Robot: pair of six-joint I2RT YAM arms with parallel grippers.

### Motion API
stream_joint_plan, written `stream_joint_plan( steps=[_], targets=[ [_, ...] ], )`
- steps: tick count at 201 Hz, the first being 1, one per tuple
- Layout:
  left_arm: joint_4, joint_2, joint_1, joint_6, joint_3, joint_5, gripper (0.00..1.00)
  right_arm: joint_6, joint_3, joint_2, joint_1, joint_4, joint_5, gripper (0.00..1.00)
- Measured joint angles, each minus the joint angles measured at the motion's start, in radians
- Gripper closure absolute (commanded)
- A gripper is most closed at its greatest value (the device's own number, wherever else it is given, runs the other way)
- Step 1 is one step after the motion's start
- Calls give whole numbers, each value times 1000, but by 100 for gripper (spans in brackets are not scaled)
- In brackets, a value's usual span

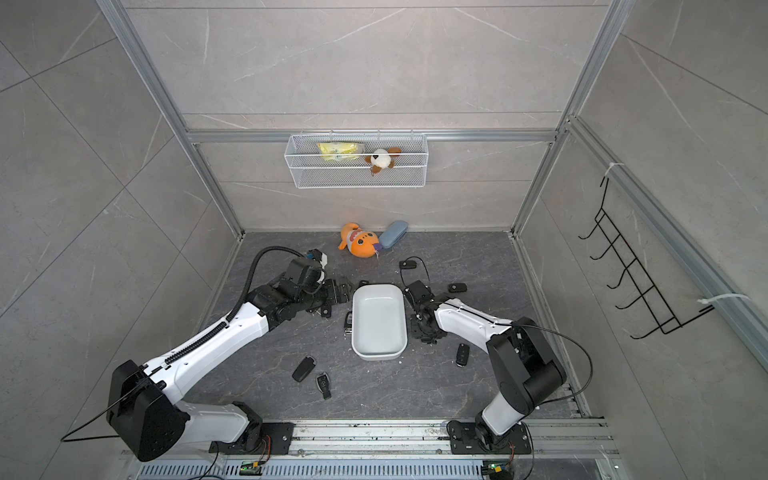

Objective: Place the car key into the storage box
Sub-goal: Pick up the car key from the center of the board, then place the car key in the storage box.

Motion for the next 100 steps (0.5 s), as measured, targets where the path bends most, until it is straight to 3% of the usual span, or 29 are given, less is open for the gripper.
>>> stream_joint_plan(
  steps=[63,100],
  targets=[
    [23,-73,0,-2,-30,-15,0,-2,212,-34,9,-90,16,64],
    [30,-107,0,-8,-66,-12,0,-4,354,49,63,-109,26,64]
  ],
)
